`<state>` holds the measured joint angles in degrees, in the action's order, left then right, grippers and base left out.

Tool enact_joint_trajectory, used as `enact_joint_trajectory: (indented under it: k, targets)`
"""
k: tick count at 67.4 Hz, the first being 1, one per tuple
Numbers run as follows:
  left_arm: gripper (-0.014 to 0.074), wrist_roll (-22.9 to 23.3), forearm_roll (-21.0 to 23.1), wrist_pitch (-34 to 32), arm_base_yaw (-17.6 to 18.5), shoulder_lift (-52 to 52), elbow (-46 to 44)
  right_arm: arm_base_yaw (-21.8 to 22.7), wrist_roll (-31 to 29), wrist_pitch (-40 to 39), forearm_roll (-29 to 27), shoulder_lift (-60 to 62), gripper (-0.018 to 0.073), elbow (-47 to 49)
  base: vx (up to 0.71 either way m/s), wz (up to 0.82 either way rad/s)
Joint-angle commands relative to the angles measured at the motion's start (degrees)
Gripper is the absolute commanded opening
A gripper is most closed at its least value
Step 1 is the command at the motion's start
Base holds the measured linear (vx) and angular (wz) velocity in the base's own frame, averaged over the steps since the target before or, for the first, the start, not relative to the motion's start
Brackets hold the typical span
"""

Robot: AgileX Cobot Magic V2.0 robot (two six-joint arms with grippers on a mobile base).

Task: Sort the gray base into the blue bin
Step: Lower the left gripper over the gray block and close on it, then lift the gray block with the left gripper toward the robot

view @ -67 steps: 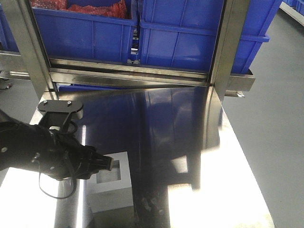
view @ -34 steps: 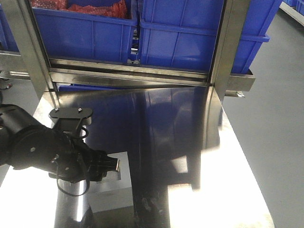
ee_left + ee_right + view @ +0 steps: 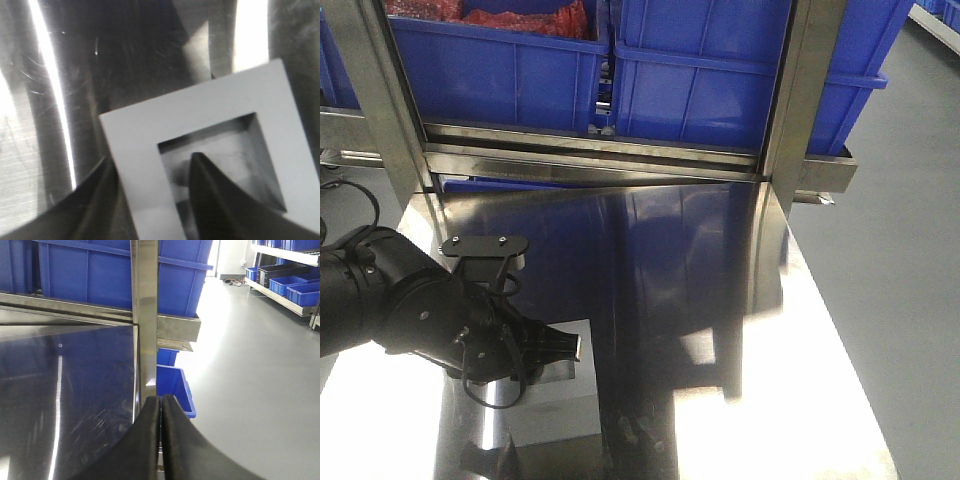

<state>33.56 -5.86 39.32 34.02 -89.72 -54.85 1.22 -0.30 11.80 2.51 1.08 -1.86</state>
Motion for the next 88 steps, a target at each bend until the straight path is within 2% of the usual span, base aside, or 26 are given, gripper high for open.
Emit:
enact_joint_trajectory:
  k: [1,11,20,32,51,60,70,76,88]
  targets:
    - [0.0164,0.2,-0.4,0.4,0.4,1.0,-0.9,0.4,-0.4,-4.6,0.5,0.4,-0.0005,-0.3,0.00,0.00]
    - [-0.0010,-0.2,-1.1,-0.3,0.4,1.1,-0.9,0.4,-0.4,-4.6,0.5,0.4,-0.0005,-0.3,0.00,0.00]
    - [-0.0009,-0.2,-2.0,-3.1,0.4,2.7,-0.9,0.4,-0.4,-4.5,0.5,0.4,-0.0005,-0.3,0.00,0.00]
    - [-0.0008,-0.2,-5.7,-7.2,0.4,8.7,-0.8,0.4,-0.4,-4.6,0.5,0.4,-0.0005,-0.3,0.00,0.00]
    - [-0.0008,-0.2,-14.0,-10.9,0.4,24.0,-0.6,0.4,-0.4,-4.6,0.5,0.4,-0.0005,-0.3,0.00,0.00]
    - [-0.0008,-0.2,-15.7,-14.1,0.4,32.9,0.2,0.4,-0.4,-4.6,0.5,0.4,-0.0005,-0.3,0.00,0.00]
    - [-0.0008,-0.2,-18.4,-21.0,0.4,42.9,6.4,0.4,-0.4,-4.6,0.5,0.4,-0.0005,-0.3,0.00,0.00]
    - [-0.0008,-0.2,-18.6,-23.9,0.4,49.4,11.6,0.4,-0.4,-4.6,0.5,0.4,-0.0005,-0.3,0.00,0.00]
    - [-0.0008,-0.2,-18.6,-25.7,0.4,61.8,21.2,0.4,-0.4,-4.6,0.5,0.4,-0.0005,-0.3,0.00,0.00]
